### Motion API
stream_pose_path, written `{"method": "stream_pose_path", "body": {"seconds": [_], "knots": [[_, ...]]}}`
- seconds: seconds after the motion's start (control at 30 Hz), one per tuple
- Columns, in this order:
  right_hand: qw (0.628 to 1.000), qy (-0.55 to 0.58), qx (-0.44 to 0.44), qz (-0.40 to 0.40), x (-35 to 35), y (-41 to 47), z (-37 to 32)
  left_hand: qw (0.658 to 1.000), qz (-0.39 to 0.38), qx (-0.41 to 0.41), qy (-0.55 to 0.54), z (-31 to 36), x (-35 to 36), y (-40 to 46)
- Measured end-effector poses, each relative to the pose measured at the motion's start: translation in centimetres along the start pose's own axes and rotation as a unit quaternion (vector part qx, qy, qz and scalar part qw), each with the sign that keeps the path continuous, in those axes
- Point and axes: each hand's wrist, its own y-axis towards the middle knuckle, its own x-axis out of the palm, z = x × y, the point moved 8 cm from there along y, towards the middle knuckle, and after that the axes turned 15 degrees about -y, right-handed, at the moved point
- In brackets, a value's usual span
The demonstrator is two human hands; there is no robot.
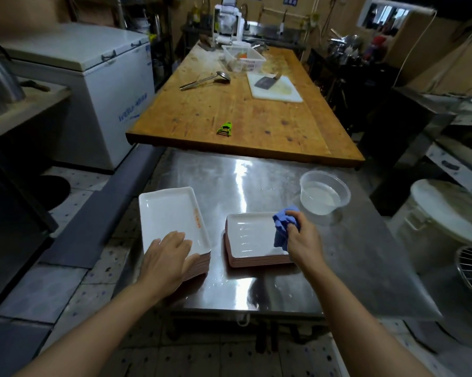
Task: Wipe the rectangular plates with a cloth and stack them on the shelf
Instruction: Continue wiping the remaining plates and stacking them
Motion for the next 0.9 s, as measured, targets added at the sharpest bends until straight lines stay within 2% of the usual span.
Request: {"method": "stream_pose_path", "body": {"seconds": [0.1,0.2,0.27,0.33,0.43,0.5,0.6,0.7,0.77,0.83,0.9], "knots": [[1.000,-0.018,-0.014,-0.012,-0.2,1.4,1.0,1.000,0.026,0.011,-0.014,3.6,-0.2,2.1],[0.996,-0.079,-0.050,-0.011,-0.3,3.2,2.1,0.993,0.053,-0.009,-0.101,7.5,0.8,4.5],[0.987,-0.127,-0.082,-0.045,0.9,4.5,3.4,0.986,0.026,-0.081,-0.140,8.4,3.0,5.9],[0.976,-0.164,-0.114,-0.087,2.2,5.4,4.7,0.978,-0.007,-0.161,-0.135,8.2,5.2,7.0],[0.947,-0.249,-0.167,-0.117,4.1,6.2,6.3,0.959,-0.011,-0.248,-0.135,7.0,7.4,7.9],[0.924,-0.324,-0.189,-0.078,4.4,6.4,7.0,0.946,-0.013,-0.292,-0.142,5.9,8.8,7.9],[0.909,-0.355,-0.216,-0.036,4.2,6.4,7.1,0.921,-0.009,-0.361,-0.148,4.7,9.8,7.6],[0.906,-0.352,-0.221,-0.083,5.4,6.9,7.7,0.916,-0.004,-0.379,-0.135,4.2,10.3,7.7],[0.913,-0.340,-0.214,-0.076,5.6,7.8,7.9,0.915,0.002,-0.380,-0.135,4.0,10.6,7.6],[0.904,-0.362,-0.196,-0.114,6.7,9.0,8.0,0.914,0.012,-0.379,-0.141,3.8,10.6,7.6],[0.903,-0.374,-0.176,-0.119,7.2,10.3,7.8,0.917,0.024,-0.369,-0.152,3.9,10.6,7.7]]}}
